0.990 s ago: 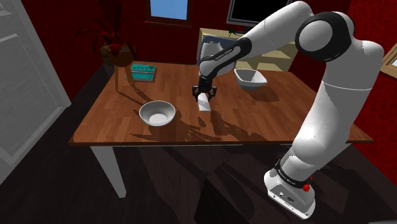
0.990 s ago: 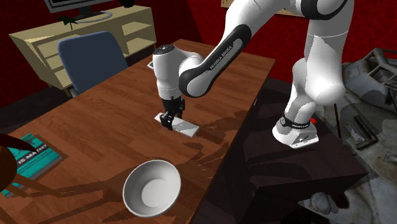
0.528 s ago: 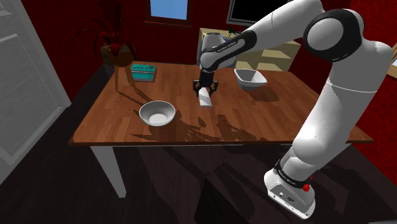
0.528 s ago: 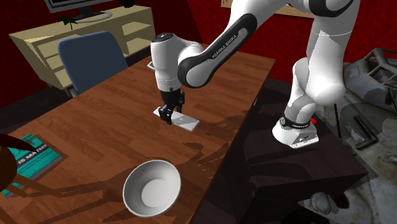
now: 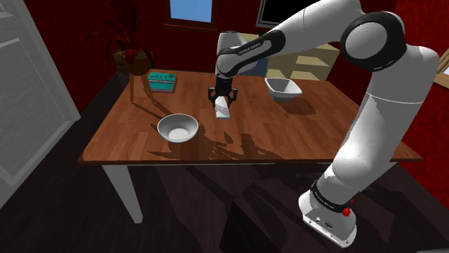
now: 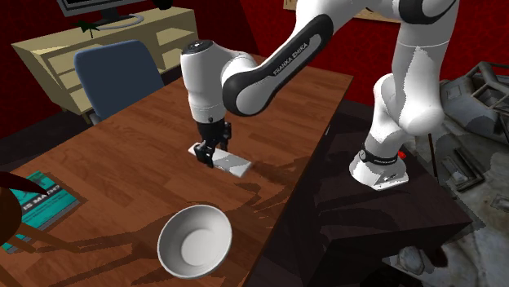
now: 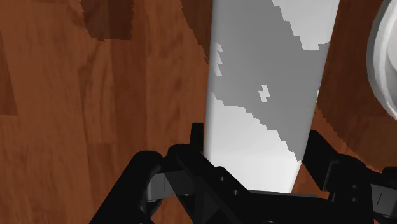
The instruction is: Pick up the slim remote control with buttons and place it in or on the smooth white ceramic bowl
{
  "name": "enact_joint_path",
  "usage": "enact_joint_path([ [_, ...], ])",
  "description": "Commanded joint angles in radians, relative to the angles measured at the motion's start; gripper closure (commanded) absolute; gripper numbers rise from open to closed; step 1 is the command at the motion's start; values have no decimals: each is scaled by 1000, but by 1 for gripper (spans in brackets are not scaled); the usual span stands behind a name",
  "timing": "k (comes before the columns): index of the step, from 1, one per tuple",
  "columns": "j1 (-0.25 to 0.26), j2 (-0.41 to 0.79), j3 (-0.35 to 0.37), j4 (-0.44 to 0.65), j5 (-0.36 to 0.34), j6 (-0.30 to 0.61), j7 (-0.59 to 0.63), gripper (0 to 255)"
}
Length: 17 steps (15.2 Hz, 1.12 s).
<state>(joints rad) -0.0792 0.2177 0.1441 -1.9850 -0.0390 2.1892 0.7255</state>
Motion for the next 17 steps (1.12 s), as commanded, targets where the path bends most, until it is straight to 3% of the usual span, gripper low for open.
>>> enact_joint_path([
  [1, 26, 20, 14, 31, -7, -12, 44, 255],
  [9, 145, 170, 58, 249, -48, -85, 216, 255],
  [16, 261, 347, 76, 525, -87, -189, 340, 255],
  [17, 262, 351, 75, 518, -88, -178, 341, 255],
])
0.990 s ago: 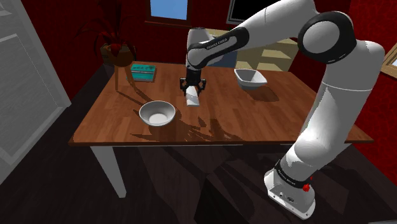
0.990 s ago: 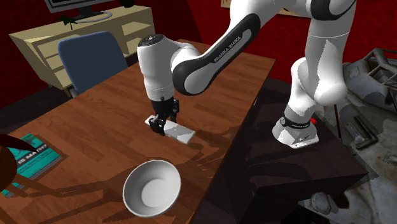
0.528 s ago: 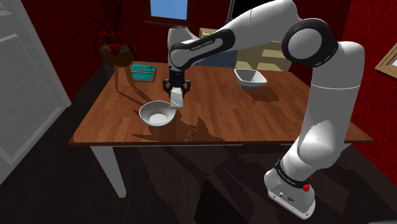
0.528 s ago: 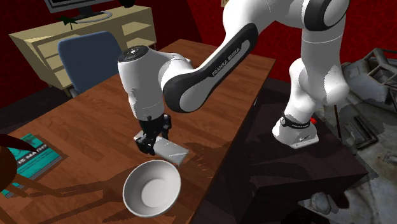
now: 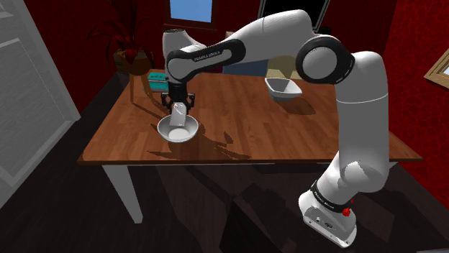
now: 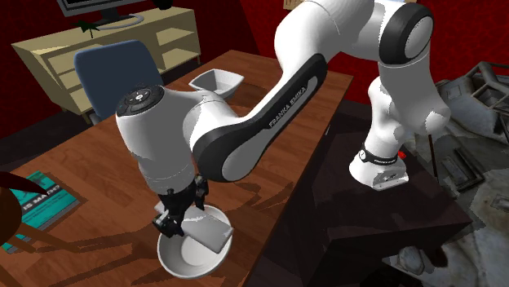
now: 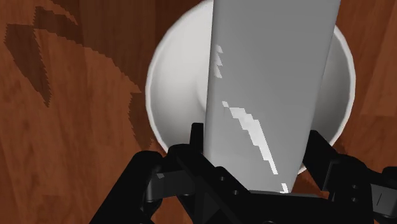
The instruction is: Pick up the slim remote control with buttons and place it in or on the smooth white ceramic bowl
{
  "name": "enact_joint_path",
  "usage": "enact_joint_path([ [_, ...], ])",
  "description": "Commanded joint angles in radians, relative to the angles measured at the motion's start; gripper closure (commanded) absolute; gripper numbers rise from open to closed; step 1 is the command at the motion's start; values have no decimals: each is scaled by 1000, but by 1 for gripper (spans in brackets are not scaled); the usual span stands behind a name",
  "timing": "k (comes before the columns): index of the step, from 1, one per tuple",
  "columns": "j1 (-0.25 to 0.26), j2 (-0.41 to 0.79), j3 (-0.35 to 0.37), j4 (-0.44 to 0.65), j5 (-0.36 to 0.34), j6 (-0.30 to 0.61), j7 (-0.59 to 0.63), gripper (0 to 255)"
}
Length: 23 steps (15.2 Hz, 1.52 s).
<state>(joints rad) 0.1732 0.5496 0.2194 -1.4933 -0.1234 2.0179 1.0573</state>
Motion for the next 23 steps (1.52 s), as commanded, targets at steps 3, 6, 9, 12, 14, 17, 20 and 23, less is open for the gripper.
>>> enact_joint_path([
  [3, 10, 34, -3, 8, -7, 26, 11, 255],
  [6, 11, 51, -5, -6, -12, 57, 14, 255],
  [9, 12, 69, -8, -19, -16, 87, 16, 255],
  [12, 13, 88, -11, -29, -20, 117, 19, 255],
  [14, 14, 93, -12, -32, -21, 124, 20, 255],
  [17, 14, 93, -12, -32, -21, 124, 20, 255],
  [20, 14, 93, -12, -32, -21, 124, 20, 255],
  [23, 14, 93, -12, -32, -21, 124, 20, 0],
])
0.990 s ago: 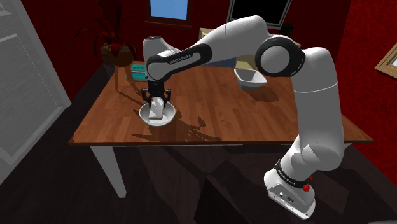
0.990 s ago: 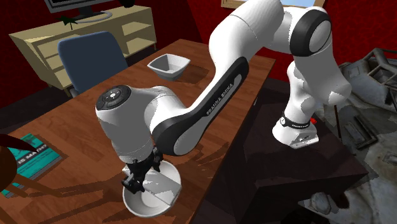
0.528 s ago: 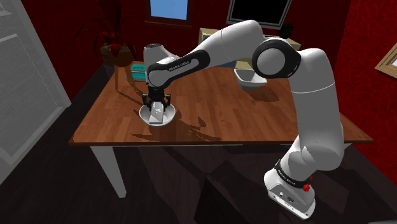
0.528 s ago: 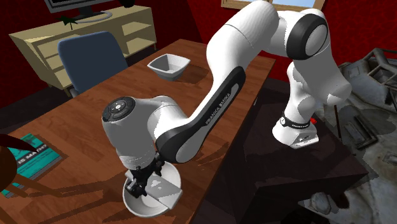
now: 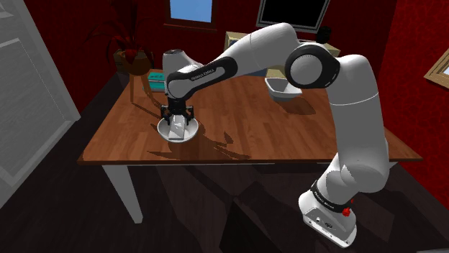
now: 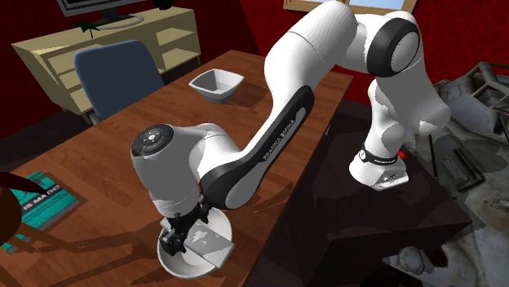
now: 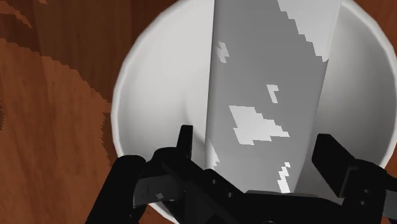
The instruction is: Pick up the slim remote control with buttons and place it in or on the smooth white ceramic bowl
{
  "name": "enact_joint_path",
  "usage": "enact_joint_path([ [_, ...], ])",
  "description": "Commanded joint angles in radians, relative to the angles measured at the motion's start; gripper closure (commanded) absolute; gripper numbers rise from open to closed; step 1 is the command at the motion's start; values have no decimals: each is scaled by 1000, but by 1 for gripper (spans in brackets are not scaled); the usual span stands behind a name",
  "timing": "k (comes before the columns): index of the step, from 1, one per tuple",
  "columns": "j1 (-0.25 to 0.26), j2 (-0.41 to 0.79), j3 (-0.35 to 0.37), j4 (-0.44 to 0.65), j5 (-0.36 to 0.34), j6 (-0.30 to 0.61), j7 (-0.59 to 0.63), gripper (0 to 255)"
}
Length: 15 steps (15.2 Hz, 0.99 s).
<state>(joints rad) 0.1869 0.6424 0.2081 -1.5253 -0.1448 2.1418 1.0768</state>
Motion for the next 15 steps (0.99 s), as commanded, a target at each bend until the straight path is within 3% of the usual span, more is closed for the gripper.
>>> enact_joint_path([
  [1, 0, 0, 0, -1, 0, 1, 0, 0],
  [4, 0, 0, 0, 0, 0, 0, 0, 0],
  [8, -4, -55, 8, 43, 13, -97, -8, 0],
  [15, -4, -55, 8, 43, 13, -97, -8, 0],
])
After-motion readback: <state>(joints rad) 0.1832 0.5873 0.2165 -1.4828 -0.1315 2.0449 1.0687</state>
